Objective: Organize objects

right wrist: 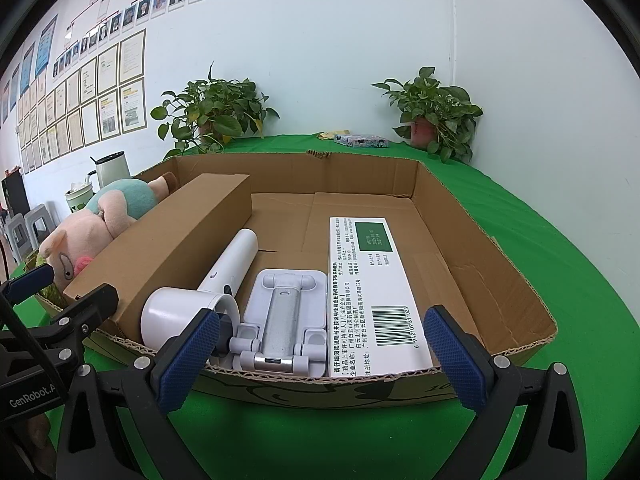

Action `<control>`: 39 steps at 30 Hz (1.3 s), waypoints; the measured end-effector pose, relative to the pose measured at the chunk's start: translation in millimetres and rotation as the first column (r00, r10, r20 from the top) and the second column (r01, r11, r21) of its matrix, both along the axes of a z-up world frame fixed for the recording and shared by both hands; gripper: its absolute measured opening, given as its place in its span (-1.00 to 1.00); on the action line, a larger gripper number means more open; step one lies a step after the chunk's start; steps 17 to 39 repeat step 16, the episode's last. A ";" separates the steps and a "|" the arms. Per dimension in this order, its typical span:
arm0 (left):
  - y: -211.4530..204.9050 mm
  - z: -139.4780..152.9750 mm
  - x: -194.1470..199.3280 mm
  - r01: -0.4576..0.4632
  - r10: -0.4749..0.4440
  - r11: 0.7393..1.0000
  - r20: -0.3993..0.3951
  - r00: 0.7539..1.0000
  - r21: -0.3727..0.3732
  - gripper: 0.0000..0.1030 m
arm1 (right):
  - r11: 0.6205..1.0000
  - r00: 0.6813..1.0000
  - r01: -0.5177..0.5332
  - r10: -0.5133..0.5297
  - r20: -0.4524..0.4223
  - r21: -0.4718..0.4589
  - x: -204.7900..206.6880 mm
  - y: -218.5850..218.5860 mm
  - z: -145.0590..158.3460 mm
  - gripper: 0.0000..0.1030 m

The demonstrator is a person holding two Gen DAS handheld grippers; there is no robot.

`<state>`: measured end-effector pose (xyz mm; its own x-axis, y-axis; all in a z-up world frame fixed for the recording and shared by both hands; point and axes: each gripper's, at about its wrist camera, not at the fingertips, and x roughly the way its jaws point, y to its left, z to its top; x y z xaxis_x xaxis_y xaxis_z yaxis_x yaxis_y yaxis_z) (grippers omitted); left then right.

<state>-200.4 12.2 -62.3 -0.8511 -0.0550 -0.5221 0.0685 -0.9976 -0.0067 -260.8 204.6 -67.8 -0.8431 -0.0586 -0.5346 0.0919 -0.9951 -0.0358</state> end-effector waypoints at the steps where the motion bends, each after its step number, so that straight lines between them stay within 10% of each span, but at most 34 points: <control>1: 0.0 0.1 0.0 0.000 0.000 1.000 0.000 1.000 0.000 0.96 | 1.000 1.000 0.000 0.000 0.000 0.000 -0.2 0.3 -0.3 0.99; 39: 1.5 0.0 0.4 -0.008 0.008 1.000 0.001 1.000 -0.007 0.99 | 1.000 1.000 0.001 -0.001 0.001 -0.001 0.0 0.3 -0.1 0.99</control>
